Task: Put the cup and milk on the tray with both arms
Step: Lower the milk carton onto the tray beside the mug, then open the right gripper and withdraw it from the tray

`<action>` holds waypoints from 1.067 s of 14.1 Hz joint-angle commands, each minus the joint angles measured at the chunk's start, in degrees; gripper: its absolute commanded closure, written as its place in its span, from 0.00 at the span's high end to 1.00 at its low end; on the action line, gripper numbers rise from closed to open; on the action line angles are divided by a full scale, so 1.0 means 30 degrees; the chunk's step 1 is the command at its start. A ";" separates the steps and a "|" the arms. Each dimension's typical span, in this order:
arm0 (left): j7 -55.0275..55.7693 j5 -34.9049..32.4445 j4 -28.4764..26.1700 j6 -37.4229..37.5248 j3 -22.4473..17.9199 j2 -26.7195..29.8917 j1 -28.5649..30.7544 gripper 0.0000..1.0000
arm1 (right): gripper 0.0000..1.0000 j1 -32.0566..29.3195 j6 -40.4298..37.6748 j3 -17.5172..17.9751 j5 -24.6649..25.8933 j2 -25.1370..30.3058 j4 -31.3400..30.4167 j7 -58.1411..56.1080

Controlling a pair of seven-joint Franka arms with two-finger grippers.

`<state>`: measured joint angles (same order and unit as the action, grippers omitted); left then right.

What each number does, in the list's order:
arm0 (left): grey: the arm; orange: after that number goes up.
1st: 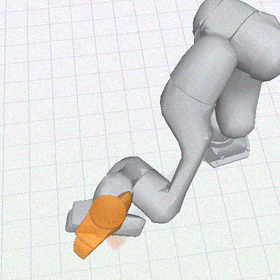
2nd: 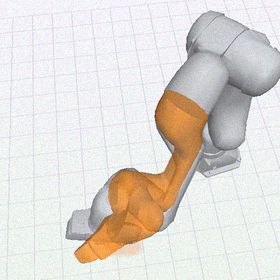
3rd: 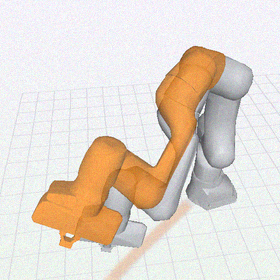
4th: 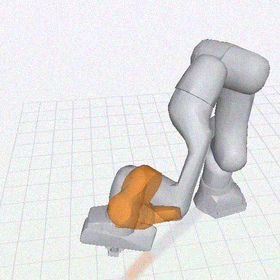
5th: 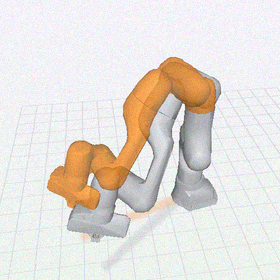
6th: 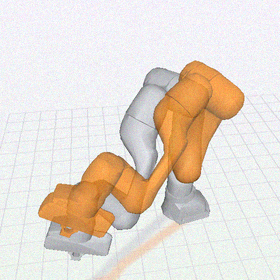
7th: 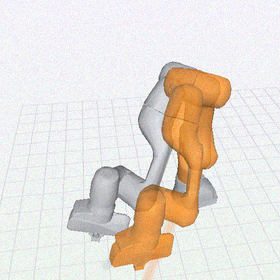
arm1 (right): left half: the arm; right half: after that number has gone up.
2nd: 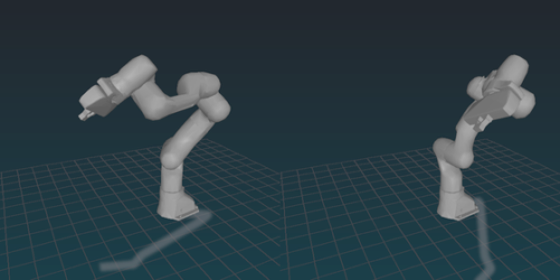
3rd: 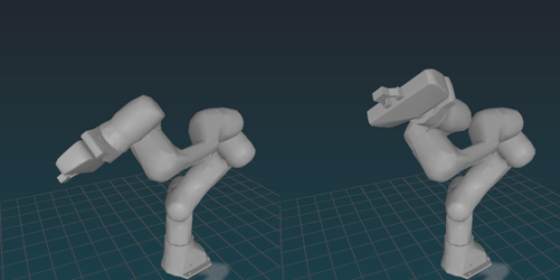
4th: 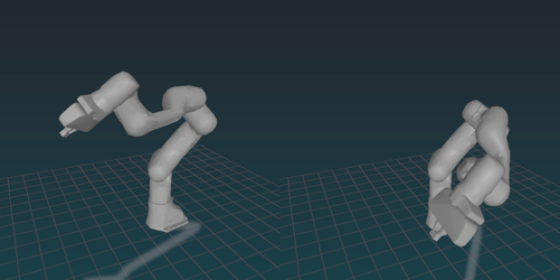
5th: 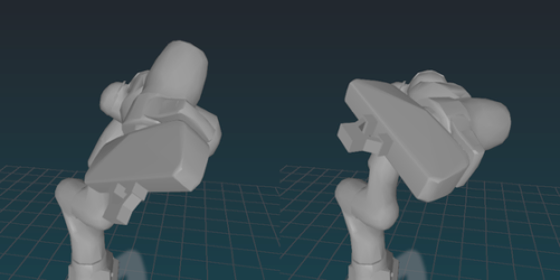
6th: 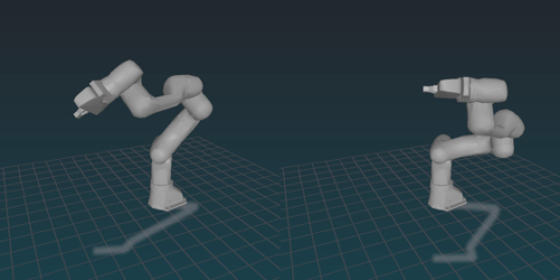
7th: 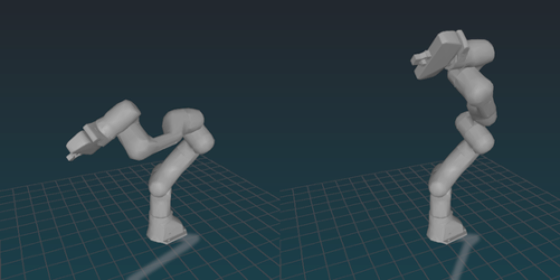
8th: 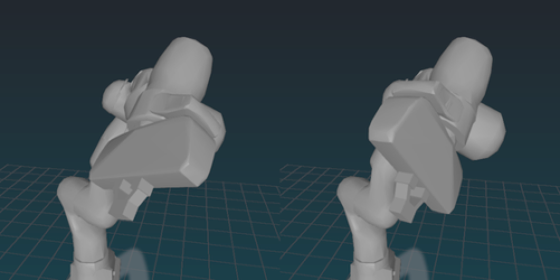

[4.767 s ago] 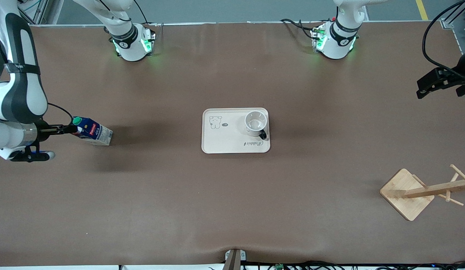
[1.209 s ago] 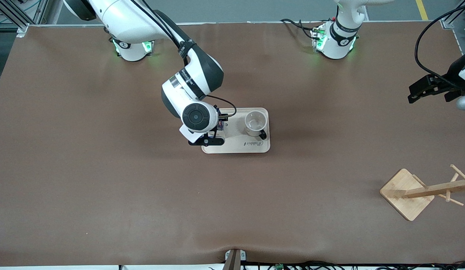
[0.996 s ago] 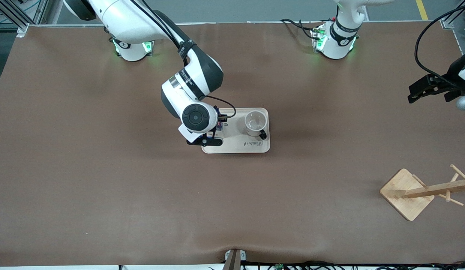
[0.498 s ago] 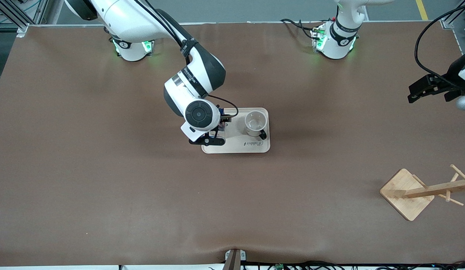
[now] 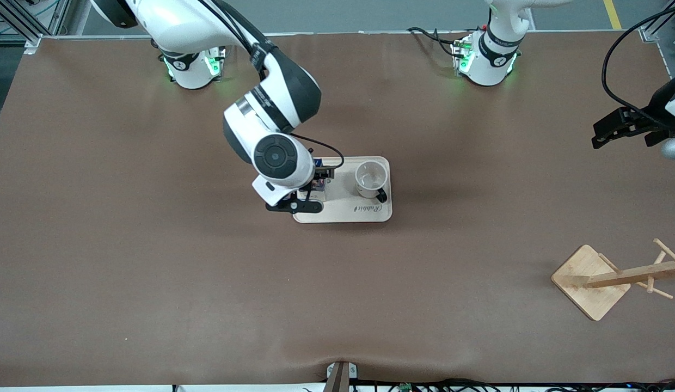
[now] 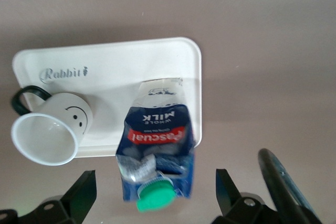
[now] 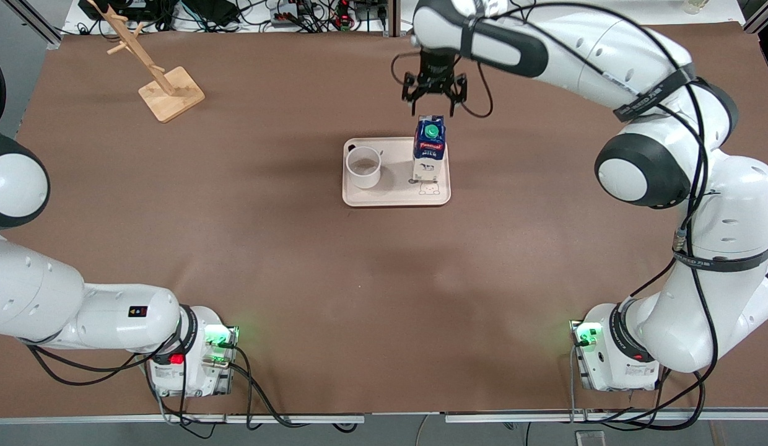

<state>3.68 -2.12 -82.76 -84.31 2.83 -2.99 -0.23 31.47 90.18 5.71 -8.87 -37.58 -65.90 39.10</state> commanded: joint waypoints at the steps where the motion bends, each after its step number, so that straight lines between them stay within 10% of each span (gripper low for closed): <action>1: -0.0054 0.0355 -0.0217 0.0243 -0.0152 0.0439 -0.0100 1.00 | 1.00 -0.1317 -0.1171 0.0264 0.0233 0.0772 0.1747 0.0064; 15: 0.0033 0.0385 -0.0129 0.0361 -0.0152 0.0468 -0.0100 1.00 | 1.00 -1.1075 -0.4979 0.0206 0.1719 0.9094 -0.2115 -0.8778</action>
<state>3.68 -2.12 -82.75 -83.61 2.81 -2.37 -0.20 0.77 74.97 5.30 -6.32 -15.39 -67.09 16.20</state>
